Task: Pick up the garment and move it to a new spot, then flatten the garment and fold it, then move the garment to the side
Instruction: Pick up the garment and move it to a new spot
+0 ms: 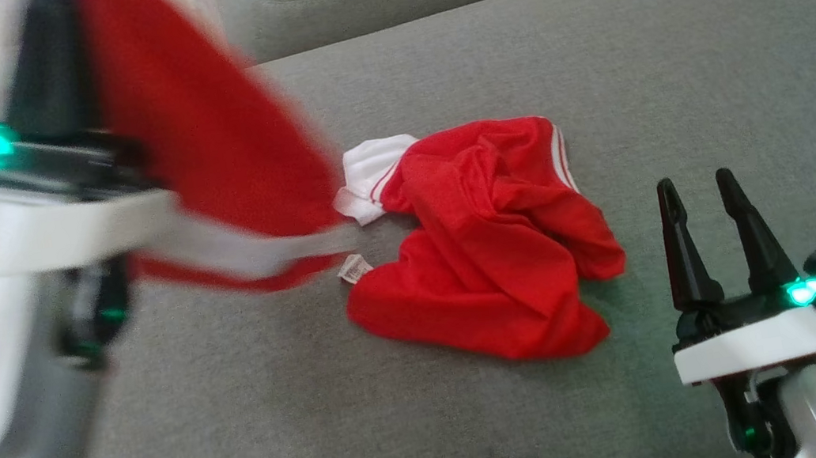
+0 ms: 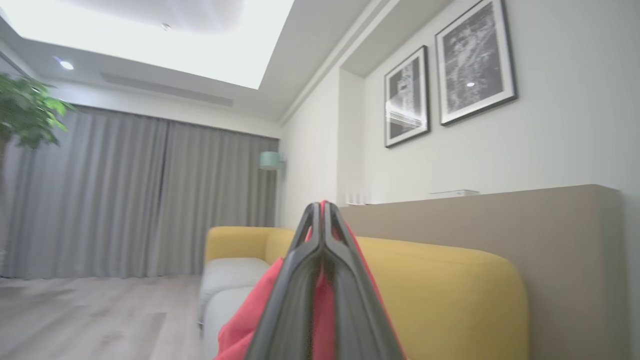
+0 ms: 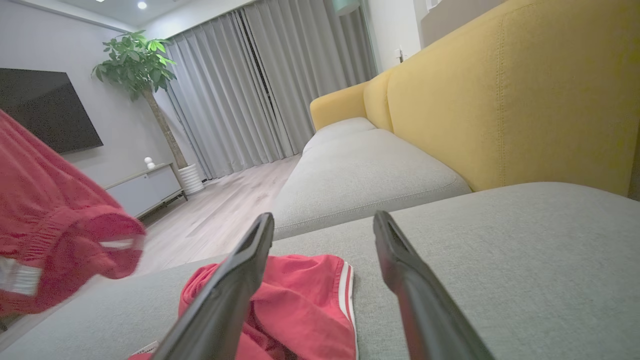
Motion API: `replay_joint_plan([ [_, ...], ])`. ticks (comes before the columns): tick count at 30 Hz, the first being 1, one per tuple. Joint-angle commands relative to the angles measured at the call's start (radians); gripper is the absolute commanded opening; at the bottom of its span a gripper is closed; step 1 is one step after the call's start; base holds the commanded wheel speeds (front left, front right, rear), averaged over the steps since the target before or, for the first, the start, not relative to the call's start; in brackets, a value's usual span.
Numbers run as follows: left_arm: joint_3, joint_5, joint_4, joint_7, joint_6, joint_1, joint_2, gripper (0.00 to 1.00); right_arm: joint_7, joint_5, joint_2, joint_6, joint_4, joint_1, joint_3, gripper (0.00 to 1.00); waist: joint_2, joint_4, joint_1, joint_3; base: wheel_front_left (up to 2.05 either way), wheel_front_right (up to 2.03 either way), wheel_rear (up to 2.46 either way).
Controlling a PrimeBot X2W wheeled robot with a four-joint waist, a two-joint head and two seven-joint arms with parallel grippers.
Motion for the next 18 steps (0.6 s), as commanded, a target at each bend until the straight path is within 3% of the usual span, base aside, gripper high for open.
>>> replay_joint_plan([
  [1, 0.072, 0.011, -0.042, 0.012, 0.02, -0.05, 0.071, 0.0, -0.011, 0.001, -0.005, 0.008, -0.03, -0.016, 0.022, 1.0, 0.0, 0.011, 0.0001, -0.005, 0.0, 0.0, 0.0],
  [7, 0.189, 0.014, -0.036, 0.049, 0.064, 0.008, 0.223, 0.0, -0.011, -0.001, -0.005, 0.008, -0.032, -0.007, 0.018, 1.0, 0.0, 0.038, 0.0001, -0.005, 0.0, 0.0, 0.0],
  [12, 0.279, 0.028, 0.051, 0.042, 0.092, 0.096, 0.34, 0.0, -0.011, -0.004, -0.005, 0.008, -0.031, -0.008, 0.018, 1.0, 0.0, 0.052, 0.0001, 0.0, 0.0, 0.0, 0.0],
  [16, 0.366, -0.033, 0.16, 0.017, 0.092, 0.172, 0.366, 0.0, -0.011, -0.007, -0.005, 0.008, -0.029, -0.01, 0.021, 1.0, 0.0, 0.058, 0.0001, 0.004, 0.0, 0.0, 0.0],
  [18, 0.377, -0.062, 0.231, 0.001, 0.057, 0.231, 0.354, 0.0, -0.011, -0.01, -0.005, 0.008, -0.028, -0.011, 0.025, 1.0, 0.0, 0.058, 0.0001, 0.007, 0.0, 0.0, 0.0],
])
